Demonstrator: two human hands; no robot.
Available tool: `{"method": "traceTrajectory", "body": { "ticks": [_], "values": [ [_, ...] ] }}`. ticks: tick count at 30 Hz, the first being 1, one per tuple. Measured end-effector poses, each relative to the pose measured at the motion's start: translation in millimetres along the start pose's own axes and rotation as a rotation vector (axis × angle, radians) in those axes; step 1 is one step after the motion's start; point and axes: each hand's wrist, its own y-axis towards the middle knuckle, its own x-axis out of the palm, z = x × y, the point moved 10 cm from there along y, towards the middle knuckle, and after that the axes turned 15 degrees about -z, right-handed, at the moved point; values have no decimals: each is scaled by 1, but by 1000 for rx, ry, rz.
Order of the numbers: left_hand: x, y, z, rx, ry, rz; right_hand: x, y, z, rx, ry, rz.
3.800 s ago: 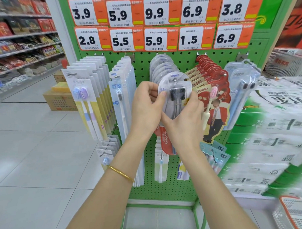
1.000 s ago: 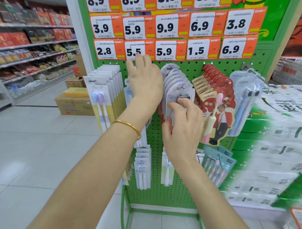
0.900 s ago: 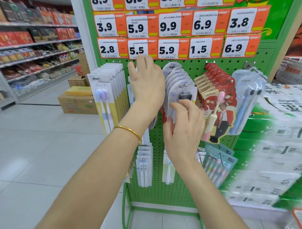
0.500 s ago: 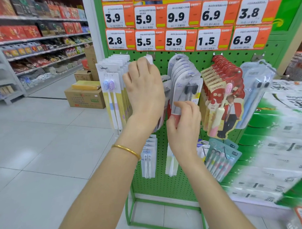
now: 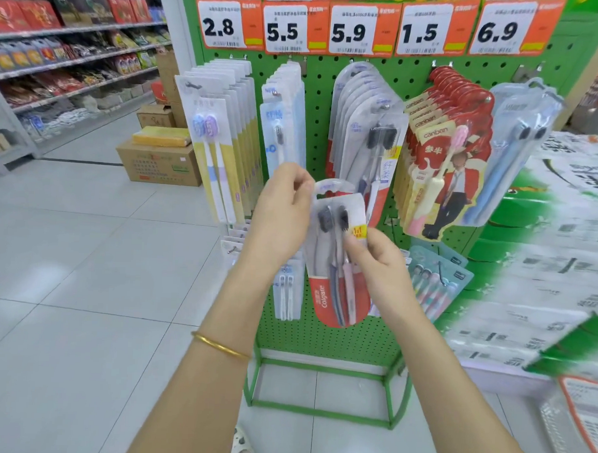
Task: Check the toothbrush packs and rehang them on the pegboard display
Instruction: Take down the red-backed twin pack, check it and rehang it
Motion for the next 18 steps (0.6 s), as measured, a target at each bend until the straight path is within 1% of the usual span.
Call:
{"method": "traceTrajectory", "body": {
  "ticks": [2, 4, 6, 10, 14, 16, 18],
  "values": [
    [21, -6, -14, -12, -159, -11, -2, -10, 10, 23, 69, 4],
    [50, -12, -24, -10, -240, -60, -5, -18, 16, 37, 141, 36],
    [75, -17, -30, -4, -211, -88, -8, -26, 22, 47, 221, 75],
    [103, -26, -34, 3, -209, -88, -14, -42, 38, 95, 378, 136],
    [137, -39, -33, 31, -136, -227, -30, -55, 48, 128, 456, 257],
    [147, -45, -36, 38, -108, -265, -32, -58, 52, 151, 451, 252],
    [153, -46, -38, 42, -88, -341, -33, -60, 59, 177, 484, 256]
  ]
}}
